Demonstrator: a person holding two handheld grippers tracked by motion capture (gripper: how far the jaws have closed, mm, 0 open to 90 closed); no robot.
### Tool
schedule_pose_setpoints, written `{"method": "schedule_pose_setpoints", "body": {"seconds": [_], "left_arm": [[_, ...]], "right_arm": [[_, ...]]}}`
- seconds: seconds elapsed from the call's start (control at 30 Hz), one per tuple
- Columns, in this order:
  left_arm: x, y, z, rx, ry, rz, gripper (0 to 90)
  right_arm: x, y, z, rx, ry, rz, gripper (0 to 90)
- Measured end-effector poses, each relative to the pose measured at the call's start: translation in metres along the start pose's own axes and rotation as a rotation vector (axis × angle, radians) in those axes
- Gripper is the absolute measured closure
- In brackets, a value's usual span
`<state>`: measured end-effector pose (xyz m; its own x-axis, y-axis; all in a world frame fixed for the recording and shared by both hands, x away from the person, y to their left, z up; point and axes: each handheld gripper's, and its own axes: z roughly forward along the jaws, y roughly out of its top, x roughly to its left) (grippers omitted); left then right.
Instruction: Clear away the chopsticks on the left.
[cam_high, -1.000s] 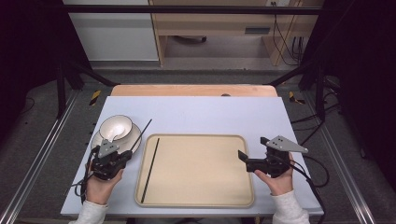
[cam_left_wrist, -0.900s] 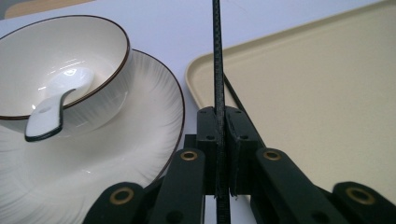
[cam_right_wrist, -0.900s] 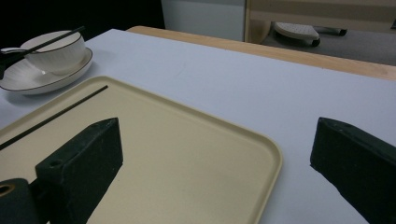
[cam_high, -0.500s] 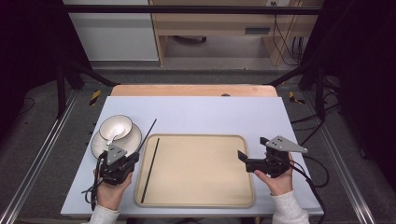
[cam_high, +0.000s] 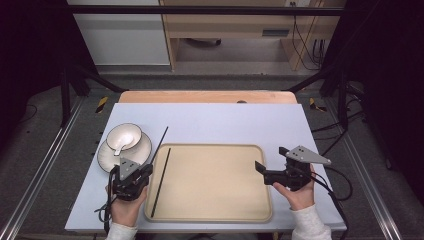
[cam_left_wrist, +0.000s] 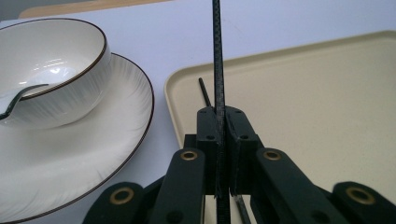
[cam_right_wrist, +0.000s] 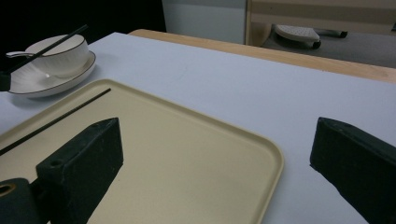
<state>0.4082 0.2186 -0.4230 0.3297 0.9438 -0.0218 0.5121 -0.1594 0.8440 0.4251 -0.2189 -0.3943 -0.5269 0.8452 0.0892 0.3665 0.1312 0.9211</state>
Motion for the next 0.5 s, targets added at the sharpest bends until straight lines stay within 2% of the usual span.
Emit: {"method": "schedule_pose_setpoints", "body": {"seconds": [0.07, 0.27, 0.4, 0.5], "left_arm": [[-0.003, 0.0, 0.001, -0.001, 0.0, -0.004, 84.9], [-0.013, -0.004, 0.003, -0.024, -0.016, -0.066, 84.9], [-0.021, -0.012, 0.005, -0.039, -0.006, -0.084, 84.8], [-0.027, -0.018, 0.006, -0.041, 0.0, -0.082, 84.8]], "right_arm": [[0.001, 0.0, 0.0, 0.003, 0.003, 0.003, 2.8], [0.001, 0.001, -0.001, -0.005, 0.006, -0.005, 2.8], [0.002, 0.001, 0.0, -0.004, 0.008, -0.006, 2.9], [0.002, 0.001, 0.0, 0.004, 0.01, -0.001, 2.9]]}}
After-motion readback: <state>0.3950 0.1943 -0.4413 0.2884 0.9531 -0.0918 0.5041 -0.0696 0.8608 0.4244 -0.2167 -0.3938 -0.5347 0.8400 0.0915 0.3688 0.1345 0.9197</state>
